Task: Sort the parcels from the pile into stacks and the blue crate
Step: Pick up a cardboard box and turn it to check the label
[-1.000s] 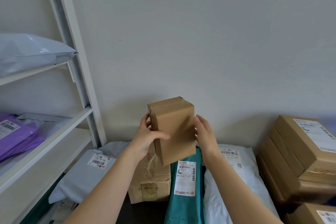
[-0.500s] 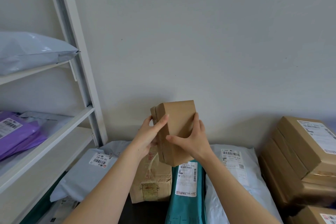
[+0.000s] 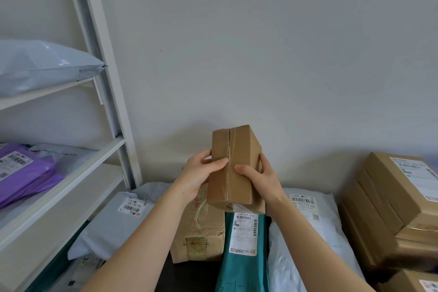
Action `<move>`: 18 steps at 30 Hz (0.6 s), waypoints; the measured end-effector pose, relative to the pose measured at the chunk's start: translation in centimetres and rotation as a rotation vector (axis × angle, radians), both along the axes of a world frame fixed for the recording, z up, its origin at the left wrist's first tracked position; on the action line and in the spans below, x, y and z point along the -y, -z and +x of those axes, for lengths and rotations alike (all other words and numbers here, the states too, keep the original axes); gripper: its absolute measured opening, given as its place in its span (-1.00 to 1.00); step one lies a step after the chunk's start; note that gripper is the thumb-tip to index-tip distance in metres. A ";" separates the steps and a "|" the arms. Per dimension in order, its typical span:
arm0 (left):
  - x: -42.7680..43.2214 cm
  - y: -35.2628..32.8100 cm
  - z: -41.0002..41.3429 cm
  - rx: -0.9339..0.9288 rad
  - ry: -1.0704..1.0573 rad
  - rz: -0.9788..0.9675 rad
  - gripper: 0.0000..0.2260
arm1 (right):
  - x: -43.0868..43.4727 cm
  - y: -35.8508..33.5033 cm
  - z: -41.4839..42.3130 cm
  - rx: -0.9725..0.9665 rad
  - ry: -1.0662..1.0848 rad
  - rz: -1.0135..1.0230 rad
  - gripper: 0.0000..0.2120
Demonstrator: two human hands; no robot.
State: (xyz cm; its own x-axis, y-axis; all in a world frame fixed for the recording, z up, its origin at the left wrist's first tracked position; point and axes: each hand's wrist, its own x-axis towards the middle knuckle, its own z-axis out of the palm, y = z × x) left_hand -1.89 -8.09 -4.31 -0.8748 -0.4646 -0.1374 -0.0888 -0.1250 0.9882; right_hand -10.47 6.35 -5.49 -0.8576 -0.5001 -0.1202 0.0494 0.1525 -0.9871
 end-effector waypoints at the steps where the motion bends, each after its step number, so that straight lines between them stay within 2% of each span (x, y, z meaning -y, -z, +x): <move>1: -0.1 0.0 0.0 0.004 -0.006 0.001 -0.71 | -0.1 0.0 0.1 0.026 -0.007 -0.017 0.13; 6: -0.3 -0.2 -0.1 0.000 -0.040 -0.004 -0.66 | -0.3 0.1 0.1 0.082 -0.038 -0.087 -0.21; 10: -0.5 -0.1 0.0 0.006 -0.055 -0.009 -0.62 | -0.4 0.4 0.0 0.081 -0.058 -0.089 -0.37; 18: -0.4 0.0 0.5 -0.012 -0.001 0.009 -0.68 | -0.8 0.9 -0.3 0.129 -0.095 -0.099 -0.45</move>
